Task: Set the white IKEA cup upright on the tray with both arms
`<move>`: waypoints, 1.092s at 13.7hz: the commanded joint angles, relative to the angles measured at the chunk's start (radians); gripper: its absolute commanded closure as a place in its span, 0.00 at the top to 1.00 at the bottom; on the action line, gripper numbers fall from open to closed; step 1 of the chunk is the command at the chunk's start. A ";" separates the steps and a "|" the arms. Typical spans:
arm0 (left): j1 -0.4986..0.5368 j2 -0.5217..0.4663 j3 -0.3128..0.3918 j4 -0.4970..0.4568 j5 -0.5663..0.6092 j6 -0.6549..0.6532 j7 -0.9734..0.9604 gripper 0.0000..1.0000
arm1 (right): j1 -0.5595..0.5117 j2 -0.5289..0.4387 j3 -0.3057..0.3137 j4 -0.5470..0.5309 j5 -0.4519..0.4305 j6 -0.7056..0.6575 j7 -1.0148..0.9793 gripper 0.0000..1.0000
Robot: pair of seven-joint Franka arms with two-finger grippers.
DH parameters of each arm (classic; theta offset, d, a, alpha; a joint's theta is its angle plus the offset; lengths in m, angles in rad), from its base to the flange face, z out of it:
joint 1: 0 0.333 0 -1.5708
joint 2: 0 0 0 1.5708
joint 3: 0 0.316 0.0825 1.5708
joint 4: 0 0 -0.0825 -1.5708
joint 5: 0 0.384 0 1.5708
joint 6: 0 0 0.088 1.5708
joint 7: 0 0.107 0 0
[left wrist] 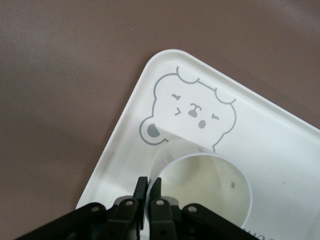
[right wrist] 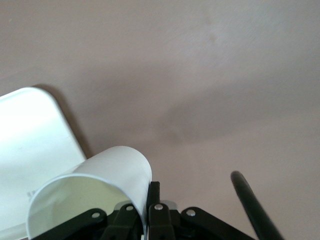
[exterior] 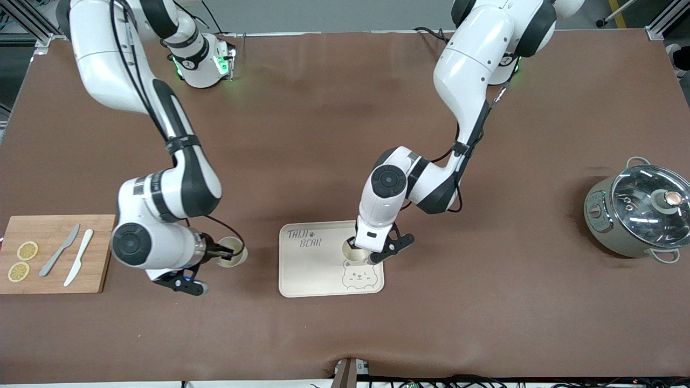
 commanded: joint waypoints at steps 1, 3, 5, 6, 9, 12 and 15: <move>-0.011 0.010 0.022 0.027 -0.014 0.006 0.000 0.74 | 0.068 0.004 -0.008 0.022 0.006 0.017 0.134 0.00; -0.006 -0.003 0.021 0.024 -0.011 -0.001 0.000 0.87 | 0.118 0.012 -0.010 0.020 0.006 0.078 0.214 0.00; 0.000 -0.033 0.019 0.021 -0.012 -0.013 -0.001 0.88 | 0.155 0.022 -0.011 0.013 0.006 0.139 0.277 0.00; 0.003 -0.050 0.019 0.021 -0.015 -0.030 0.000 0.98 | 0.166 0.030 -0.011 0.011 0.005 0.162 0.291 0.00; 0.040 -0.111 0.018 0.015 -0.008 -0.077 0.003 1.00 | 0.172 0.059 -0.011 0.011 0.005 0.202 0.297 0.00; 0.067 -0.156 0.018 0.007 -0.007 -0.141 0.058 1.00 | 0.177 0.087 -0.011 0.011 0.003 0.261 0.297 0.00; 0.113 -0.211 0.016 0.006 -0.009 -0.224 0.139 1.00 | 0.191 0.120 -0.011 0.010 0.003 0.313 0.297 0.00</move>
